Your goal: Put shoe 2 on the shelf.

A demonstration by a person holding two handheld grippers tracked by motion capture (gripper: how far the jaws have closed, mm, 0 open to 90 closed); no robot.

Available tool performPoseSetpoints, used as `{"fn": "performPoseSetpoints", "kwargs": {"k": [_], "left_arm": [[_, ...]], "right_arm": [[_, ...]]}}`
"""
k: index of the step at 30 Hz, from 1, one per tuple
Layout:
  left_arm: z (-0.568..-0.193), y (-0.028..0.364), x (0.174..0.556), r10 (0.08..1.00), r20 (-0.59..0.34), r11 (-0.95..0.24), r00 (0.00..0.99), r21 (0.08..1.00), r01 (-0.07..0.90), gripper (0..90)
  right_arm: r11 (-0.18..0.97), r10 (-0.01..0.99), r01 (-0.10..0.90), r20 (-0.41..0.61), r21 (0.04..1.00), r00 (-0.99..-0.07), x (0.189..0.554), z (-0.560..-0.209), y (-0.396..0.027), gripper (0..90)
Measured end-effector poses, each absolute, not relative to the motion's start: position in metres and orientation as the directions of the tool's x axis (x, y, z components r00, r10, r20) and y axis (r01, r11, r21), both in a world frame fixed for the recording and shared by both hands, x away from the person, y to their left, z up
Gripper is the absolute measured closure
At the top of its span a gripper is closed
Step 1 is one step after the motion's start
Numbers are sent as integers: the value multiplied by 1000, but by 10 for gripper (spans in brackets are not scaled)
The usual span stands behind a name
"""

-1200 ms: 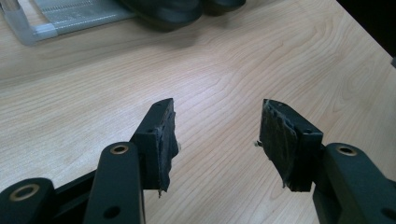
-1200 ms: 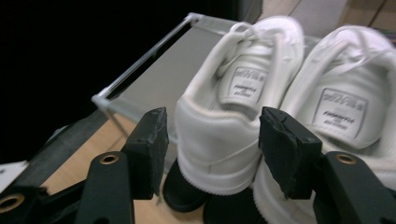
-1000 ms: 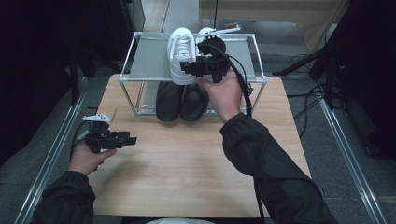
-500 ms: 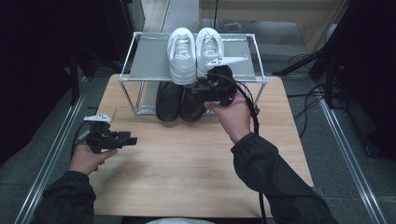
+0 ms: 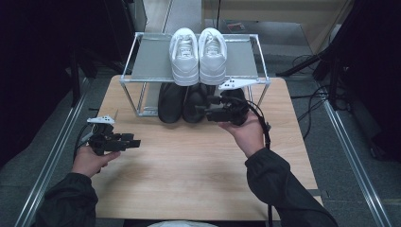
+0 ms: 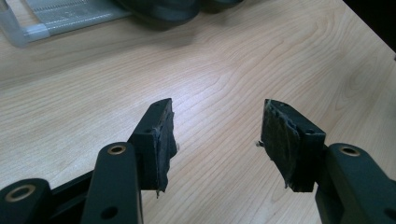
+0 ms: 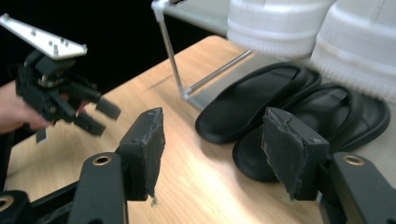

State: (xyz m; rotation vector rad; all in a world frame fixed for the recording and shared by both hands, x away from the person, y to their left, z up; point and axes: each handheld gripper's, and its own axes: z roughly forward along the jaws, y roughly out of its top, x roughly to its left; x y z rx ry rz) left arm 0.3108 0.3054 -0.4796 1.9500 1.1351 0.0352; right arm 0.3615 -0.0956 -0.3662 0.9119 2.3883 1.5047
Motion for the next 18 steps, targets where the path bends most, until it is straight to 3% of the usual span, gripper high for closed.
{"fn": "performPoseSetpoints", "kwargs": {"k": [18], "left_arm": [[-479, 292, 310, 705, -354, -243, 614, 693, 679, 413]], "right_arm": [[310, 592, 431, 183, 848, -785, 337, -414, -138, 378]]}}
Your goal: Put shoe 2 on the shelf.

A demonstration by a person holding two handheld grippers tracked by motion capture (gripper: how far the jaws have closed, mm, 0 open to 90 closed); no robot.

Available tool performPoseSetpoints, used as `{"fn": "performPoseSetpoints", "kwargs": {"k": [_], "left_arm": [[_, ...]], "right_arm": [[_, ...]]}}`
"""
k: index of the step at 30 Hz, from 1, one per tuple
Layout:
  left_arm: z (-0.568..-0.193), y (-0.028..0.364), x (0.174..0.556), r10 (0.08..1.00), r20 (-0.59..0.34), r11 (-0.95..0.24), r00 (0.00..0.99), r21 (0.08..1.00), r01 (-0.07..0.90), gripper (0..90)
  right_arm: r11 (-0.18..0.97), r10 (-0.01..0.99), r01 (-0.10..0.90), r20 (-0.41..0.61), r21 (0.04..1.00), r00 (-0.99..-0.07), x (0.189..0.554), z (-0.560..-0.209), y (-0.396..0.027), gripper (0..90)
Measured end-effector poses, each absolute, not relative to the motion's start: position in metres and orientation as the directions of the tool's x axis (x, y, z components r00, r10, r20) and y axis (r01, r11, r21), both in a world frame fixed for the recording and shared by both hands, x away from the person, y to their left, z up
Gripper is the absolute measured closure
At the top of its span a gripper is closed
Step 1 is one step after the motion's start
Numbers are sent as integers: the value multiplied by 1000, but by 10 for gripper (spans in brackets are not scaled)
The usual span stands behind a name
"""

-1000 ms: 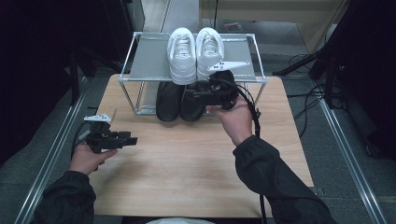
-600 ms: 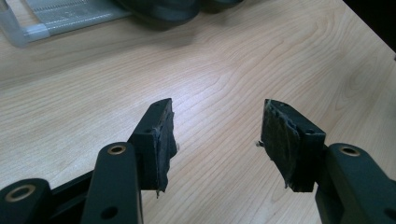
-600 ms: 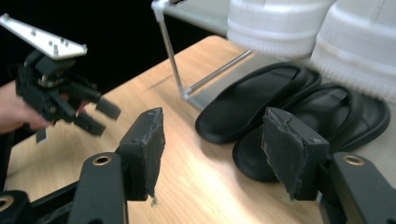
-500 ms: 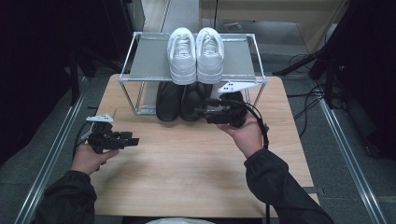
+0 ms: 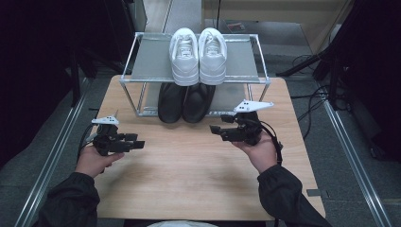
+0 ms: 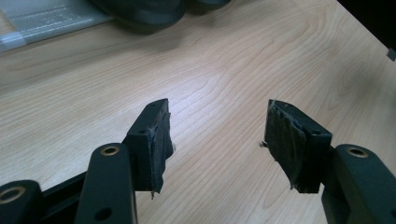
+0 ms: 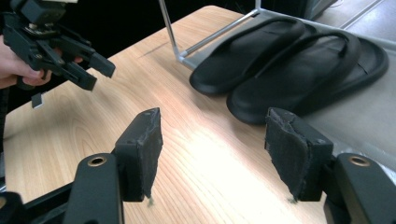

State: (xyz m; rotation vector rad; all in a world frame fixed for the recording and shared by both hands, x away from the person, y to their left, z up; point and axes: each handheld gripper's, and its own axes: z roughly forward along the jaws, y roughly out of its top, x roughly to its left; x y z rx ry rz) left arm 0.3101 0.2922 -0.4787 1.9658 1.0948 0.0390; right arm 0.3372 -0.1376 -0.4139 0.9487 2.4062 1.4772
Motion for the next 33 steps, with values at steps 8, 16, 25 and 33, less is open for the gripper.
{"fn": "performPoseSetpoints", "kwargs": {"k": [8, 16, 25, 33], "left_arm": [[-476, 283, 309, 685, -352, -255, 638, 704, 663, 399], [-472, 273, 308, 659, -347, -274, 668, 716, 643, 388], [-471, 262, 309, 641, -344, -296, 687, 714, 634, 380], [-471, 253, 310, 621, -336, -320, 708, 715, 621, 371]], "right_arm": [[298, 621, 455, 192, 839, -760, 328, -432, -156, 370], [304, 642, 468, 184, 830, -744, 320, -445, -175, 346], [323, 645, 458, 161, 828, -747, 309, -454, -188, 343], [324, 647, 481, 181, 815, -741, 308, -461, -183, 334]]}}
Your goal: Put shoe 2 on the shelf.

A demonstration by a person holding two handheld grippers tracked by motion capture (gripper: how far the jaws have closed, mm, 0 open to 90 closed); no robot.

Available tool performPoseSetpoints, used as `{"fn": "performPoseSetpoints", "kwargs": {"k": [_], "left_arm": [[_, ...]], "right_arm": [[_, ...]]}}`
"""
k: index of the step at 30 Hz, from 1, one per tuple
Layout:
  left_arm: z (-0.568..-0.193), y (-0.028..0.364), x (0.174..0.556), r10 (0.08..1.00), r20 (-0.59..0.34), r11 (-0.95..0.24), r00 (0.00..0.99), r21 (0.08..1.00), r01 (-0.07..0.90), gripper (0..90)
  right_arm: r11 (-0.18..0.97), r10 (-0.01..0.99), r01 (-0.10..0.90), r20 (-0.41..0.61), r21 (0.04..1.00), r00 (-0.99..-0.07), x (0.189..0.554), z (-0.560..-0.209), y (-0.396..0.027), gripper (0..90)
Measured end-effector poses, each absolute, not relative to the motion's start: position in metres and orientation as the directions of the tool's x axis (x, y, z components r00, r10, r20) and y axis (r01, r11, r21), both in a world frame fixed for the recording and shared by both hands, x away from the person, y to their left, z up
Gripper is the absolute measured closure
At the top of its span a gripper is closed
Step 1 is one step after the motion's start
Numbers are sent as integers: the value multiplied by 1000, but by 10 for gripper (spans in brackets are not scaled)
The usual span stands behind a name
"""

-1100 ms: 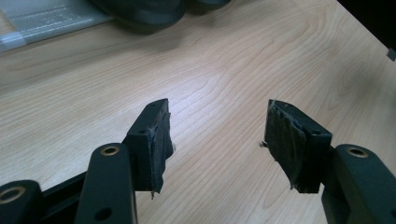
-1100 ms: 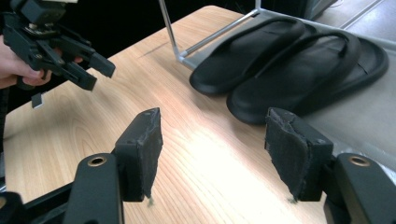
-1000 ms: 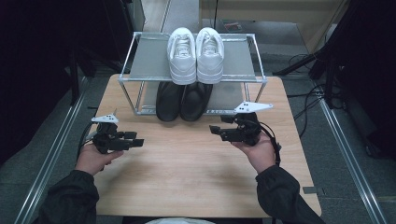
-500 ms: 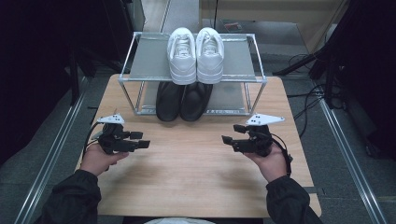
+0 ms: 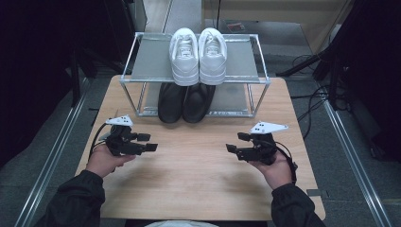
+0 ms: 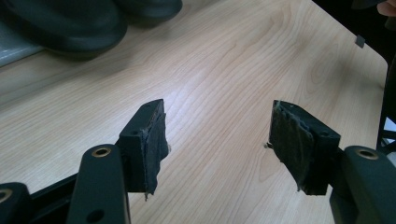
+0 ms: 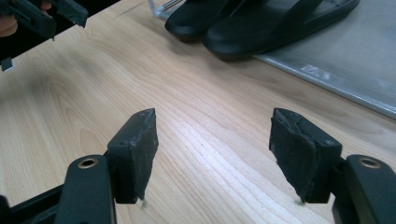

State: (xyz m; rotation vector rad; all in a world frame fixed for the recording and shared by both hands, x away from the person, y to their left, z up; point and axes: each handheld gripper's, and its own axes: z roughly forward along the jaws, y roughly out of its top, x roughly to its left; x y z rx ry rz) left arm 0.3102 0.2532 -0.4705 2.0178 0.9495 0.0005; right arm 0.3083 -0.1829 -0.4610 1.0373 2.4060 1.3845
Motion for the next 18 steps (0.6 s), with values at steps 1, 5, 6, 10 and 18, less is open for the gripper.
{"fn": "performPoseSetpoints", "kwargs": {"k": [1, 5, 6, 10, 18], "left_arm": [[-471, 252, 310, 619, -334, -326, 711, 714, 620, 371], [-471, 249, 310, 614, -335, -332, 714, 712, 619, 368], [-471, 249, 310, 613, -335, -334, 716, 711, 619, 368], [-473, 247, 310, 613, -334, -341, 716, 706, 621, 367], [-475, 249, 312, 620, -332, -351, 711, 693, 630, 363]], "right_arm": [[329, 645, 481, 179, 812, -743, 309, -462, -182, 332], [352, 644, 485, 169, 801, -746, 311, -466, -177, 328], [356, 643, 487, 169, 798, -747, 311, -467, -177, 326], [365, 645, 490, 164, 792, -747, 313, -469, -175, 325], [384, 645, 485, 148, 786, -750, 314, -470, -174, 320]]}}
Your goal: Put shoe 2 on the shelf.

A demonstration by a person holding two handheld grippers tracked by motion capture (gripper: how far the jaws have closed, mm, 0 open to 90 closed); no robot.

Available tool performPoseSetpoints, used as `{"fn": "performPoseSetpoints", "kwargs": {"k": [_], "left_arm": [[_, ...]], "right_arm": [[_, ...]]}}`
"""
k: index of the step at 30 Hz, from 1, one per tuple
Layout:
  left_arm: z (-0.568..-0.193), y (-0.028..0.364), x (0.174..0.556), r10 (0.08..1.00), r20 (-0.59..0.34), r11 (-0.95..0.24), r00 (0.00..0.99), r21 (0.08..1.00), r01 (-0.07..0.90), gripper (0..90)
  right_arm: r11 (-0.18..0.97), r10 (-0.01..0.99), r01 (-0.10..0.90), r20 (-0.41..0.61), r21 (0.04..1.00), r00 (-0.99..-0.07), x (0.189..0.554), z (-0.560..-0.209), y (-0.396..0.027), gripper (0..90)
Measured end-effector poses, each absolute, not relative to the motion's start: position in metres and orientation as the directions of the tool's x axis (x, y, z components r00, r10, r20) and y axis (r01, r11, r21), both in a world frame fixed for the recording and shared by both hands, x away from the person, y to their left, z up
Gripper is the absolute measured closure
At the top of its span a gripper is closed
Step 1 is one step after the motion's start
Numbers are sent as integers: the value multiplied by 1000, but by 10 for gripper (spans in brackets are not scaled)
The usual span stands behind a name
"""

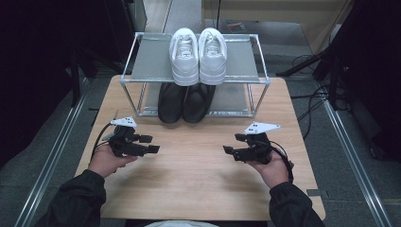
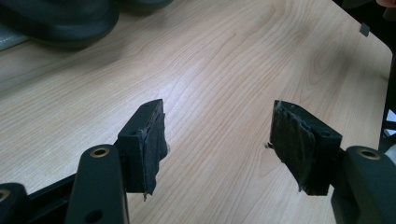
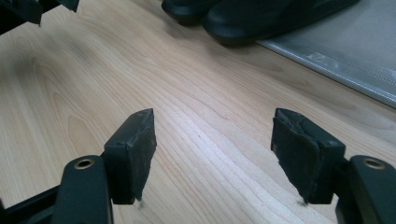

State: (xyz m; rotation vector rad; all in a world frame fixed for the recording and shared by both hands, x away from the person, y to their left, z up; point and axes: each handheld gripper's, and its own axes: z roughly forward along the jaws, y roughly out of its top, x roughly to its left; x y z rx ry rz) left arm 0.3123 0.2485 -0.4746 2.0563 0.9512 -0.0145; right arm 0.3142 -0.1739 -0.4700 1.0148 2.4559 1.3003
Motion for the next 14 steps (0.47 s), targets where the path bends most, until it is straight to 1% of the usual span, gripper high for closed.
{"fn": "performPoseSetpoints", "kwargs": {"k": [6, 10, 14], "left_arm": [[-476, 246, 313, 631, -342, -344, 697, 682, 646, 350], [-477, 242, 312, 629, -331, -349, 704, 688, 636, 313], [-484, 234, 311, 636, -327, -345, 699, 690, 637, 232]], "right_arm": [[397, 643, 483, 139, 781, -753, 315, -471, -174, 310], [411, 643, 469, 116, 782, -757, 315, -472, -173, 288], [435, 637, 450, 87, 780, -766, 315, -476, -172, 237]]}}
